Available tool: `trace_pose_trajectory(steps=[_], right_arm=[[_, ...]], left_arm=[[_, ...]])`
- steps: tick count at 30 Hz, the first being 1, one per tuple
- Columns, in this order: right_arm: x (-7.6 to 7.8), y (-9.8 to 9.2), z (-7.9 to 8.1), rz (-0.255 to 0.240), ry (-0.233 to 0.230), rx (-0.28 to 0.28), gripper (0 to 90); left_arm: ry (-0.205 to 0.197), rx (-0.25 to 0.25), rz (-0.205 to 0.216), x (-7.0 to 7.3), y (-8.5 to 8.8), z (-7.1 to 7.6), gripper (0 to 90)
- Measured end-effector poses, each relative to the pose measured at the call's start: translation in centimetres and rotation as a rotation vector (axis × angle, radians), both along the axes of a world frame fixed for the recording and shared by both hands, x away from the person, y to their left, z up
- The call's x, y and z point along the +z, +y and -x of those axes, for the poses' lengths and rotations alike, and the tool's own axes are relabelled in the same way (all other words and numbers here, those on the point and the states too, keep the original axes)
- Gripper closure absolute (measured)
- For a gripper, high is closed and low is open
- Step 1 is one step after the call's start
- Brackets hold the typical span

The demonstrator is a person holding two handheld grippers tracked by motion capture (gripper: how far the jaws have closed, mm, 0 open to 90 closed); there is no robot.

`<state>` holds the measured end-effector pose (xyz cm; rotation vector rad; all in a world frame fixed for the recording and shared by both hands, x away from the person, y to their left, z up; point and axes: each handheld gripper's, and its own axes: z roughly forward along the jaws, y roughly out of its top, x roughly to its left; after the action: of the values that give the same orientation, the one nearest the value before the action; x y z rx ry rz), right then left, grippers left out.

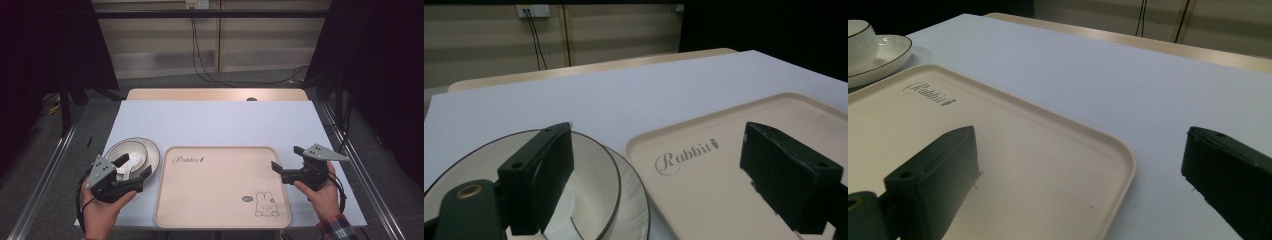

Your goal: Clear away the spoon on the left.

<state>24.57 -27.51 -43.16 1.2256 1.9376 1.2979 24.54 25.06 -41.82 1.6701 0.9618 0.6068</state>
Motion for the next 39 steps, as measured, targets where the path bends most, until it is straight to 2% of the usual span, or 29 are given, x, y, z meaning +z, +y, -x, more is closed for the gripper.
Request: trace_pose_trajectory(steps=[3,4,6,8,9,11,13,18,19,24,29,33,39], right_arm=[[0.0,0.0,0.1,-0.004,0.002,0.008,1.0],[0.1,0.0,0.2,0.004,-0.002,0.007,1.1],[0.1,-0.1,0.3,0.004,-0.002,0.005,1.1],[0.1,-0.2,0.3,0.001,-0.003,0.002,1.1],[0.2,-0.3,0.4,-0.001,-0.006,-0.001,1.1],[0.2,-0.3,0.3,-0.009,-0.008,-0.002,1.4],[0.2,-0.3,0.3,-0.005,-0.011,0.003,1.5],[0.2,-0.1,-0.1,-0.018,-0.011,0.008,1.7],[0.1,-0.1,-0.2,-0.015,-0.013,0.009,1.8],[0.2,0.3,-0.6,-0.035,-0.014,0.011,2.1],[0.1,0.7,-0.9,-0.019,-0.014,0.028,2.0],[0.2,0.8,-0.8,-0.013,-0.014,0.029,2.1],[0.2,0.7,-0.7,-0.013,-0.019,0.034,2.2]], left_arm=[[-0.006,0.012,0.001,0.1,0.5,-0.1,14.7],[-0.011,0.036,0.001,0.1,0.7,-0.1,15.1],[-0.010,0.038,-0.004,0.1,0.8,-0.1,15.3],[-0.008,0.037,0.007,0.1,1.0,-0.1,16.0],[0.002,0.040,-0.017,0.0,1.3,0.0,16.4],[0.005,0.051,-0.009,-0.2,1.2,0.0,16.9],[0.011,0.053,-0.029,-0.4,1.4,0.2,17.0],[0.021,0.060,-0.036,-0.7,1.8,0.4,19.5],[0.026,0.070,-0.046,-0.8,2.1,0.6,20.1],[0.041,0.101,-0.044,-1.0,2.8,1.0,22.9],[0.052,0.121,-0.048,-1.3,3.4,1.4,30.0],[0.066,0.141,-0.073,-1.6,3.6,1.7,34.8],[0.076,0.136,-0.097,-2.0,3.6,1.7,39.7]])
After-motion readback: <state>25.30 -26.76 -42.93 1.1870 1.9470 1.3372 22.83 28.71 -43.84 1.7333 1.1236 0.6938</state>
